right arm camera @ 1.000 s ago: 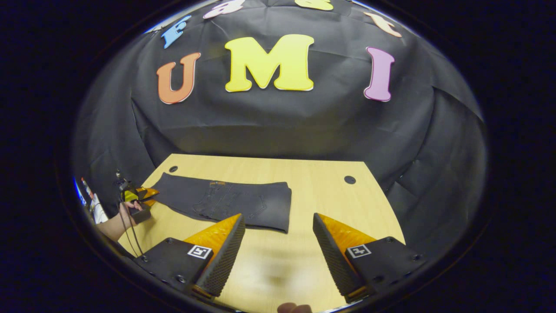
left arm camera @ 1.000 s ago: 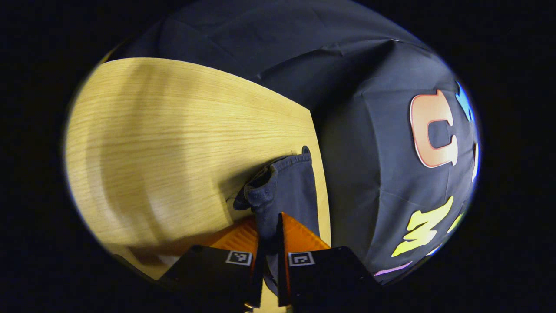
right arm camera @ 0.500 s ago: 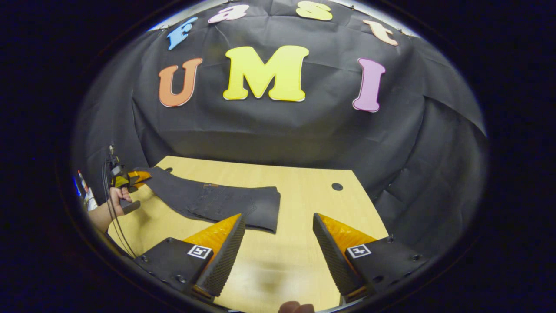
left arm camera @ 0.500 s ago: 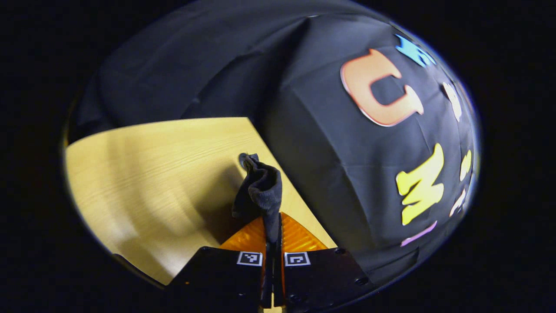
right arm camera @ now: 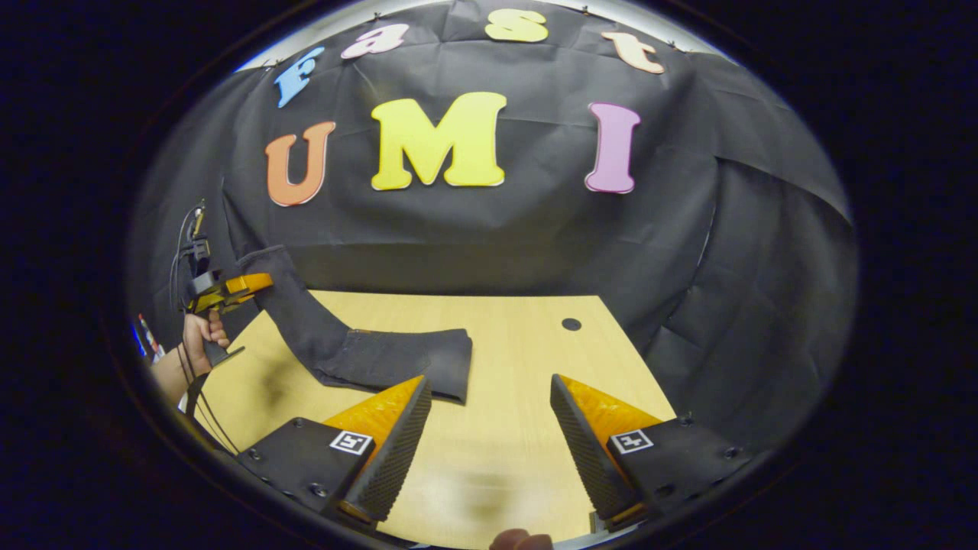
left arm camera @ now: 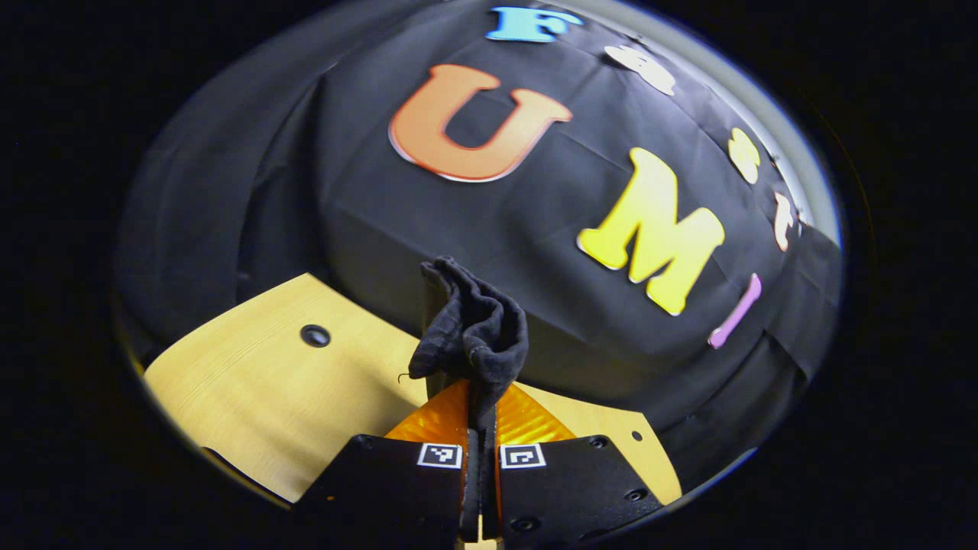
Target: Grasp the waist and the cuffs of the jeans and fold them to make the two legs overlap; first hold the waist and fold one-third of the jeans toward the cuffs, then hold the cuffs and fold the remaining one-third in the same direction to finish folding.
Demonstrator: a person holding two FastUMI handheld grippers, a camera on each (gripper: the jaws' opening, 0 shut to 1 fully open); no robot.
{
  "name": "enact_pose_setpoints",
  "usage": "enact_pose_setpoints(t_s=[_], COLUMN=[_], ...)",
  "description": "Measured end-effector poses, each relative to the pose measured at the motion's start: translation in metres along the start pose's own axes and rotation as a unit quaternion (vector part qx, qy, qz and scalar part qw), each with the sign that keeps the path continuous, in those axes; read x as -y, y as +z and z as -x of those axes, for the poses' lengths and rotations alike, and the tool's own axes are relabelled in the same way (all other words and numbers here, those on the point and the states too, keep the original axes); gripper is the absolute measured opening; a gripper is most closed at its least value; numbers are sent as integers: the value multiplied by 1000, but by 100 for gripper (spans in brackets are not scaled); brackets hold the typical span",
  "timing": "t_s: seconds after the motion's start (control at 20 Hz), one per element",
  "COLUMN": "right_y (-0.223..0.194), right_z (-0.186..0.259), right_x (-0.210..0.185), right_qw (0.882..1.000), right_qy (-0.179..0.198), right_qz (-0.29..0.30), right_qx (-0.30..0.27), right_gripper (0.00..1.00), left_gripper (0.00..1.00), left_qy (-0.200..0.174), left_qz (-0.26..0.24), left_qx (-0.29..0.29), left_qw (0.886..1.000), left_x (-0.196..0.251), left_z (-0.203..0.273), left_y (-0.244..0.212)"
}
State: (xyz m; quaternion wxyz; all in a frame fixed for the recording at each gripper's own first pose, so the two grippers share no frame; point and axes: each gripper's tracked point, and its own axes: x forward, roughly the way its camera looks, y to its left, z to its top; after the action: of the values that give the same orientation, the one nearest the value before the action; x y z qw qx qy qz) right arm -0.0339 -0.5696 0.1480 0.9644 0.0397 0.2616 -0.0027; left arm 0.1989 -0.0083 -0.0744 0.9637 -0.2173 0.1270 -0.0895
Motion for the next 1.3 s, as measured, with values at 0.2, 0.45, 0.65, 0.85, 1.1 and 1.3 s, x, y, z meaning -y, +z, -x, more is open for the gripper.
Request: enact_pose_setpoints(t_s=[0.2, 0.45, 0.65, 0.85, 1.1, 1.3], right_y=[-8, -39, -56, -69, -75, -65], right_z=[11, 26, 34, 34, 28, 22], right_x=[37, 90, 128, 145, 136, 120], right_qw=[999, 997, 993, 990, 990, 993], right_qy=[-19, -58, -87, -102, -90, -72], right_qz=[-27, -55, -73, -80, -81, -74], right_qx=[0, -22, -43, -59, -67, -58], right_gripper=[96, 94, 94, 94, 94, 95], left_gripper=[5, 5, 5, 5, 8, 42], left_qy=[-12, -18, -19, -8, -3, -7], left_qz=[-83, -153, -202, -215, -236, -244], left_qx=[-7, -30, -70, -127, -172, -176], left_qw=[996, 988, 977, 968, 956, 954], left_x=[70, 123, 142, 136, 129, 134], left_z=[-18, -46, -63, -66, -64, -57], left_y=[-27, -90, -161, -223, -252, -247])
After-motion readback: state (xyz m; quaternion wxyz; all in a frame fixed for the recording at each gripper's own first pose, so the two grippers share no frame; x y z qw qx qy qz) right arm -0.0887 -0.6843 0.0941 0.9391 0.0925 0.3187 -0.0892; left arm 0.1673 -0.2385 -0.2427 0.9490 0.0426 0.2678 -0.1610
